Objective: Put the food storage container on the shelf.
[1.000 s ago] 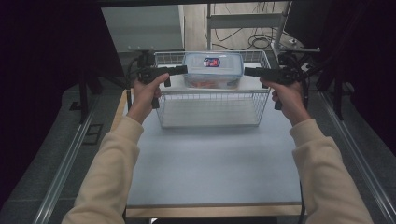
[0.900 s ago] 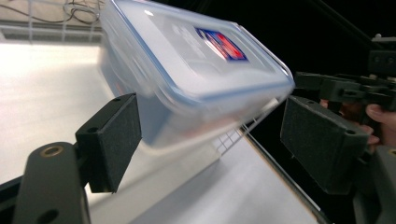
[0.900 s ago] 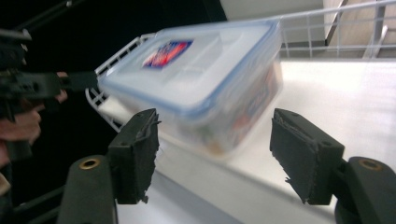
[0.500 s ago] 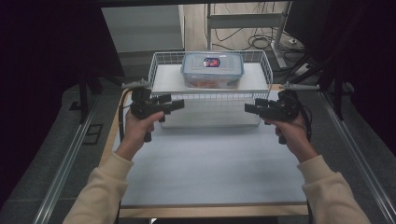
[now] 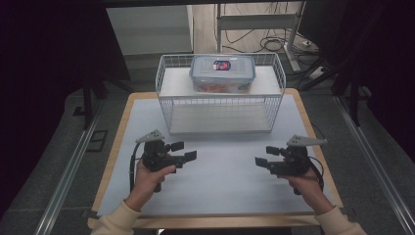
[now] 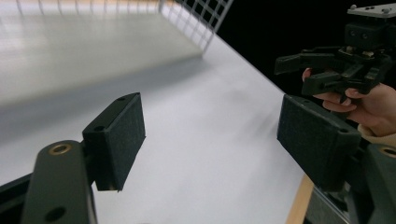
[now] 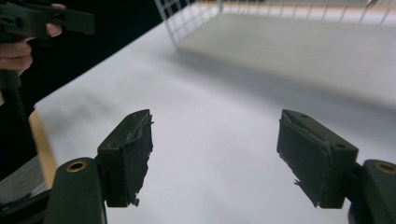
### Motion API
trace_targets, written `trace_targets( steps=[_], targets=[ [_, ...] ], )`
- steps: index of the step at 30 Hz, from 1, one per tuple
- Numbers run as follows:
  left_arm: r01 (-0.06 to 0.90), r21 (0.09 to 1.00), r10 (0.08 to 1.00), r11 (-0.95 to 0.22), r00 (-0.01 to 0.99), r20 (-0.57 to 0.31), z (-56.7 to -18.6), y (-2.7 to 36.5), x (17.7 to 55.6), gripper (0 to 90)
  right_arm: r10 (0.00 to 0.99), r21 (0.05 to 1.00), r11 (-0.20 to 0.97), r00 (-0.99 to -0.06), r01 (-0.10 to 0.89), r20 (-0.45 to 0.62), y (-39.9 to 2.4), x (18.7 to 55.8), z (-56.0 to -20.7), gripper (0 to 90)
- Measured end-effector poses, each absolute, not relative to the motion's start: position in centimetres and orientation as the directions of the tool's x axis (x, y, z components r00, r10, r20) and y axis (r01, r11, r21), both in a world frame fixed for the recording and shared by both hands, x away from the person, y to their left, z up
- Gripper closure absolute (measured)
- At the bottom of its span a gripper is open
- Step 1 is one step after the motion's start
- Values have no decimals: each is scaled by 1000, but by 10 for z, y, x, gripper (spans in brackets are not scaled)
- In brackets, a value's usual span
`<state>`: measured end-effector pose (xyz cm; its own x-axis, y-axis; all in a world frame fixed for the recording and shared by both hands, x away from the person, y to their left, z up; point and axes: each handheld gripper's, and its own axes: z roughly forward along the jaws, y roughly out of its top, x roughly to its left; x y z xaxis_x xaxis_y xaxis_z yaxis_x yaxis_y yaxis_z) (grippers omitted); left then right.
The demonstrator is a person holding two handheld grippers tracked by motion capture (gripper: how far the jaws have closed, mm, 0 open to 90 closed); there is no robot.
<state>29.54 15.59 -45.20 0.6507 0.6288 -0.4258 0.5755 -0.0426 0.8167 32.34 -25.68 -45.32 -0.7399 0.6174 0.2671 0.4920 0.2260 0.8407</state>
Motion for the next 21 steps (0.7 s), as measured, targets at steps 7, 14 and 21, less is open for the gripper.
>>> trace_targets(
  steps=[7, 14, 21],
  targets=[
    [603, 790, 665, -114, 637, -390, -481, 151, 285, 244, 625, 816, 243, -728, 525, 283, -260, 310, -481, 263],
    [624, 769, 680, -140, 625, -383, -496, 149, 280, 244, 643, 790, 251, -706, 560, 297, -260, 311, -498, 259],
    [622, 771, 684, -136, 622, -382, -496, 150, 281, 244, 647, 799, 227, -700, 556, 303, -264, 311, -495, 252]
  ],
)
